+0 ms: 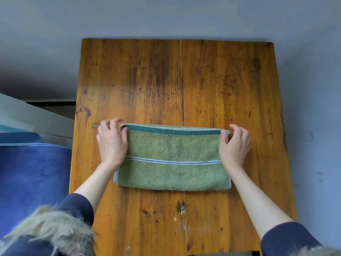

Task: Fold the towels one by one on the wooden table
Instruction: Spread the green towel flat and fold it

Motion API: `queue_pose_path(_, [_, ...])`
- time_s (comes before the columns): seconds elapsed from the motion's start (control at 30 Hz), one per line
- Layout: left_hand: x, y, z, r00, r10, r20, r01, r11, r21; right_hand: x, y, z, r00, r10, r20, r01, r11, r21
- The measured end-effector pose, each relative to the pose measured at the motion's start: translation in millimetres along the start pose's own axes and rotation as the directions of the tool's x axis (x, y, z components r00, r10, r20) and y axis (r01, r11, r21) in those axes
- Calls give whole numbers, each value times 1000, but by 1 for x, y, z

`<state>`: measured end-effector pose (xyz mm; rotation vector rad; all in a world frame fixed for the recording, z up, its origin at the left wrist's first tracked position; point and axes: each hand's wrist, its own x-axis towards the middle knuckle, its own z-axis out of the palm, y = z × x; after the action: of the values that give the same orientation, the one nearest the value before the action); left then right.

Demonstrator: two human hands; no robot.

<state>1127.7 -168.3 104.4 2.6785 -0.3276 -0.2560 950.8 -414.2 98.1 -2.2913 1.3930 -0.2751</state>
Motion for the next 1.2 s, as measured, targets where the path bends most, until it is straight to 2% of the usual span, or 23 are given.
queue_pose_path(0.07, [-19, 3, 5, 985, 169, -27, -166, 982, 84, -22, -7, 3, 979, -205, 2, 205, 978, -36])
queue_pose_path(0.17, [-55, 13, 26, 873, 462, 154, -485, 854, 190, -65, -18, 21, 862, -456, 222, 485, 869, -96])
queue_pose_path(0.23, [-68, 19, 40, 820, 512, 255, -566, 789, 237, -80, -19, 34, 787, -523, 328, 586, 800, -130])
queue_pose_path(0.27, [-69, 18, 47, 819, 500, 281, -566, 783, 258, -82, -17, 40, 785, -510, 352, 585, 797, -151])
queue_pose_path(0.33, [-65, 12, 55, 832, 465, 303, -545, 788, 286, -74, -7, 47, 819, -448, 360, 535, 823, -191])
queue_pose_path(0.47, [-51, -22, 52, 858, 443, 259, -510, 794, 332, -53, 23, 39, 886, -359, 293, 434, 865, -251])
queue_pose_path(0.57, [-47, -42, 46, 897, 384, 220, -436, 851, 293, -49, 33, 35, 897, -345, 276, 416, 870, -266])
queue_pose_path(0.73, [-47, -39, 41, 900, 355, 253, -415, 876, 247, -50, 26, 32, 894, -316, 317, 406, 870, -280])
queue_pose_path(0.83, [-50, -33, 30, 898, 365, 245, -397, 912, 100, -58, 15, 26, 901, -278, 333, 379, 877, -296])
queue_pose_path(0.9, [-57, -34, 20, 927, 349, 139, -350, 937, -17, -76, 0, 25, 884, -309, 351, 412, 869, -274])
queue_pose_path(1.0, [-70, -44, 7, 989, 144, -23, -146, 986, -84, -106, -25, 32, 811, -407, 420, 522, 827, -208])
queue_pose_path(1.07, [-74, -51, 4, 1000, 15, -6, -15, 993, -117, -117, -37, 43, 794, -426, 433, 544, 816, -195])
queue_pose_path(1.2, [-69, -58, 4, 985, -155, 74, 165, 974, -154, -121, -40, 61, 819, -379, 430, 512, 821, -252])
